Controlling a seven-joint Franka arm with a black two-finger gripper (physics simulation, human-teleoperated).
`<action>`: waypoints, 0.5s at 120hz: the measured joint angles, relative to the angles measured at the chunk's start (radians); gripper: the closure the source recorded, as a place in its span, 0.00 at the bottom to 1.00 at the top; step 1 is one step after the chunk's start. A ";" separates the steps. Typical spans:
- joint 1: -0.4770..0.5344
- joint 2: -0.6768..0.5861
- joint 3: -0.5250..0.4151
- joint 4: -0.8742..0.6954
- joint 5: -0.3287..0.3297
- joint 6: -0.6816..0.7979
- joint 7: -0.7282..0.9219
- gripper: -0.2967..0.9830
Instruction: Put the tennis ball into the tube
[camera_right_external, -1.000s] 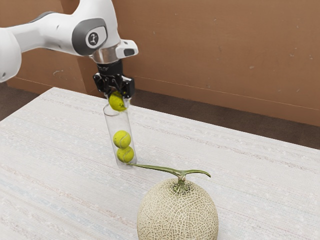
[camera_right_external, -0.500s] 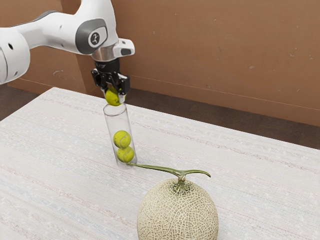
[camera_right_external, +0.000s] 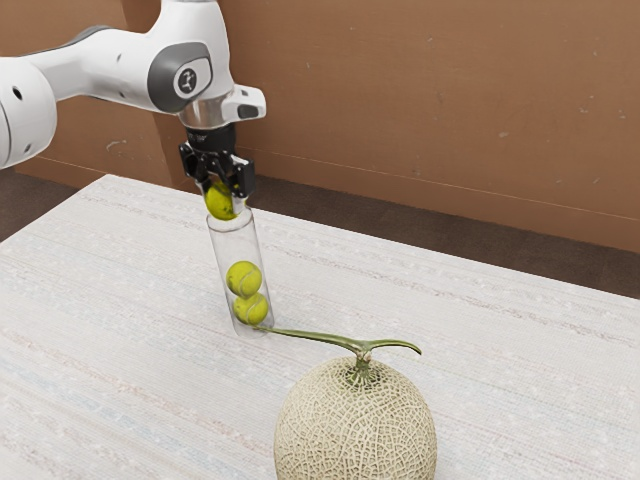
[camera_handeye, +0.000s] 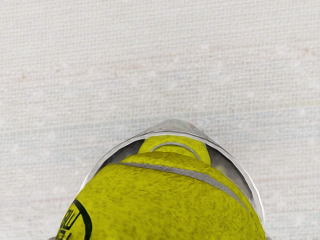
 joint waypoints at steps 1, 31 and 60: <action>0.000 0.000 0.000 0.000 0.000 0.000 0.001 0.41; 0.000 -0.015 -0.001 -0.010 -0.009 -0.017 0.015 0.29; -0.006 -0.224 -0.033 -0.044 -0.013 -0.139 0.013 0.25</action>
